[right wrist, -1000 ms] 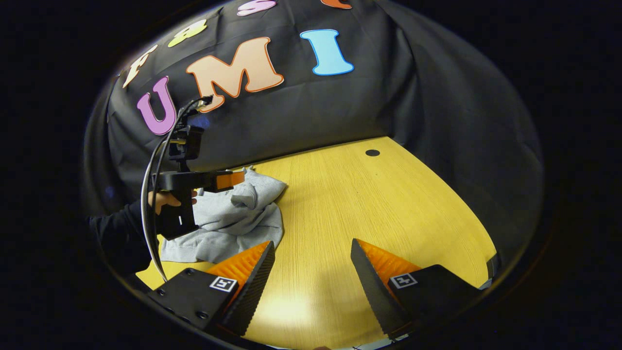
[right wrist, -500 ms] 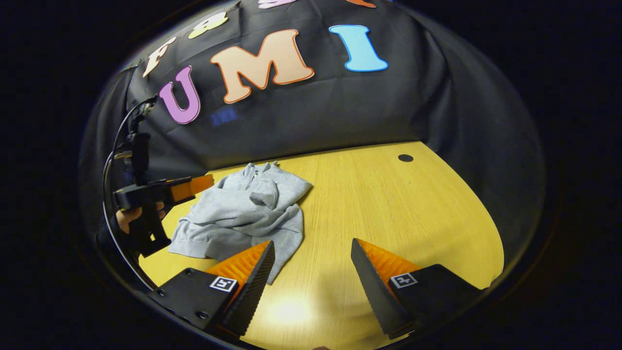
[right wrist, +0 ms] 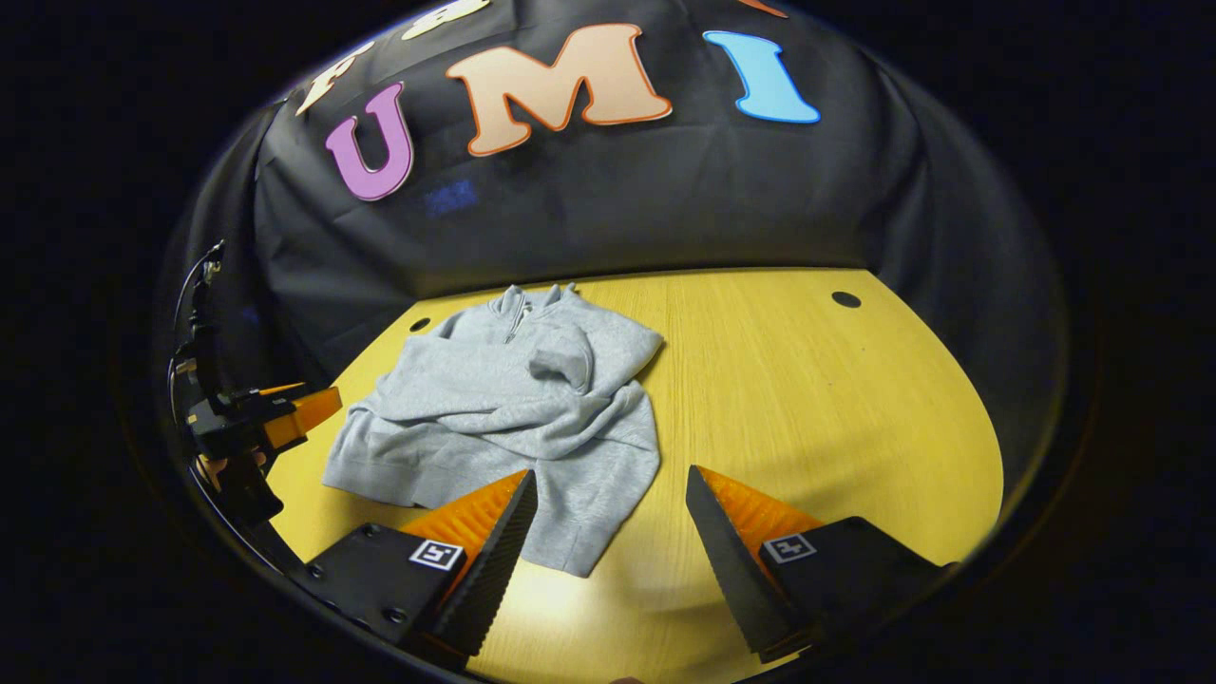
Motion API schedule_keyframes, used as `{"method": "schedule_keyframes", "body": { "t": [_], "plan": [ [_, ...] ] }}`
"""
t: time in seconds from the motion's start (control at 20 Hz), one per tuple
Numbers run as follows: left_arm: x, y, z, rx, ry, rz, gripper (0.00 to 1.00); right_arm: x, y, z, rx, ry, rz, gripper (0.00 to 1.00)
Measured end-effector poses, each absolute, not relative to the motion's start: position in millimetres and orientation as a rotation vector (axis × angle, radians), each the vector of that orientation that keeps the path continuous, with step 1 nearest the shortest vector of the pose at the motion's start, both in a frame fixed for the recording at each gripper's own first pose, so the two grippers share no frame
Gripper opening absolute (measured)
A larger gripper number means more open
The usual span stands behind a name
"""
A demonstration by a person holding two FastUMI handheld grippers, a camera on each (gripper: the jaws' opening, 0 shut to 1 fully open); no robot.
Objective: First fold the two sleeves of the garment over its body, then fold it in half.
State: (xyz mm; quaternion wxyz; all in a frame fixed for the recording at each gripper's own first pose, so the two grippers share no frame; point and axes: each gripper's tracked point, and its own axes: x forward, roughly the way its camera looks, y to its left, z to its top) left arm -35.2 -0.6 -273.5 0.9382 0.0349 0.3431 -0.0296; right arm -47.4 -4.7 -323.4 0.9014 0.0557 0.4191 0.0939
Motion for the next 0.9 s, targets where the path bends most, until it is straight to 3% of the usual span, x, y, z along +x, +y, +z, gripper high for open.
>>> {"method": "schedule_keyframes", "body": {
  "t": [0.1, 0.4, 0.45, 0.5, 0.55, 0.8, 0.9],
  "plan": [
    [-49, 14, -291, 0.049, 0.742, -0.047, 0.96, -49, 4, -333, 0.086, 0.889, 0.186, 0.94],
    [-74, 38, -336, 0.005, 0.847, -0.033, 0.96, -60, 21, -363, 0.037, 0.964, 0.157, 0.99],
    [-75, 40, -341, -0.008, 0.855, -0.027, 0.96, -61, 23, -368, 0.033, 0.975, 0.154, 0.95],
    [-77, 42, -346, -0.017, 0.863, -0.022, 0.96, -62, 25, -372, 0.026, 0.984, 0.149, 0.99],
    [-79, 42, -350, -0.025, 0.873, -0.020, 0.96, -63, 26, -376, 0.019, 0.993, 0.145, 0.95],
    [-83, 42, -363, -0.043, 0.891, -0.026, 0.97, -63, 26, -395, -0.008, 1.027, 0.110, 0.99],
    [-84, 39, -365, -0.051, 0.890, -0.032, 0.94, -64, 26, -403, -0.009, 1.046, 0.102, 0.95]
  ]
}}
